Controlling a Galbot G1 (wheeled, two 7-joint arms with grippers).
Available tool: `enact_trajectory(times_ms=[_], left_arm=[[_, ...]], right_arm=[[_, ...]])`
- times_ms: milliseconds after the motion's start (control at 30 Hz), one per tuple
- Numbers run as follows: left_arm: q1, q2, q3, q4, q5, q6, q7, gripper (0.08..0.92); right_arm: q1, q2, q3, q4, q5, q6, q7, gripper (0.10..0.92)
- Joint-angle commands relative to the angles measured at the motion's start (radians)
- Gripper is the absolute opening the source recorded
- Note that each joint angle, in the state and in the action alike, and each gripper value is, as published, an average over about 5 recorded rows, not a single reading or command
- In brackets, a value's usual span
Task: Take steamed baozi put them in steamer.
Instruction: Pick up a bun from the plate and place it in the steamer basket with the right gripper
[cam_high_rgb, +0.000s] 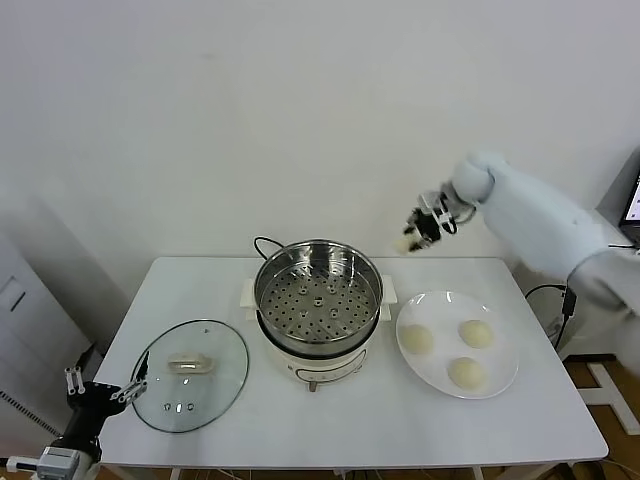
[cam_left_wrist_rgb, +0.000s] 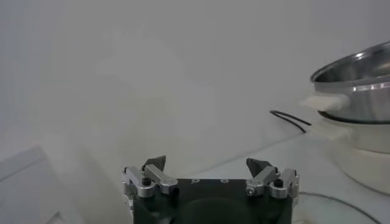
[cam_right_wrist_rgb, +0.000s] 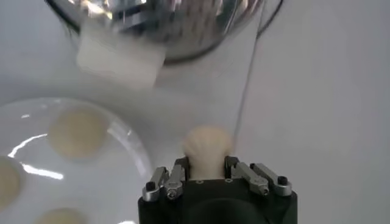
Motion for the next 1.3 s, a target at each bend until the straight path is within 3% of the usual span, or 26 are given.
enact_trajectory(times_ms=[33, 267, 600, 1033, 1133, 1300], left_arm=[[0.001, -0.001, -0.010, -0.003, -0.006, -0.001, 0.001, 0.823], [0.006, 0.010, -0.014, -0.020, -0.020, 0.003, 0.001, 0.823], [-0.001, 0.021, -0.011, -0.020, -0.028, 0.003, 0.000, 0.823], [-0.001, 0.019, -0.020, -0.016, -0.039, -0.007, -0.003, 0.823], [-0.004, 0.018, -0.018, -0.017, -0.039, -0.006, -0.003, 0.823], [-0.004, 0.017, -0.016, -0.015, -0.036, -0.005, -0.002, 0.823]], right_arm=[[0.218, 0.100, -0.227, 0.141, 0.137, 0.118, -0.047, 0.365], [0.047, 0.176, -0.160, 0.217, -0.099, 0.220, -0.058, 0.365], [-0.158, 0.252, 0.064, 0.036, -0.457, 0.457, -0.046, 0.365], [-0.273, 0.322, 0.196, -0.091, -0.625, 0.530, 0.046, 0.390], [-0.280, 0.328, 0.206, -0.095, -0.640, 0.533, 0.059, 0.436], [-0.278, 0.333, 0.225, -0.098, -0.623, 0.537, 0.069, 0.601]])
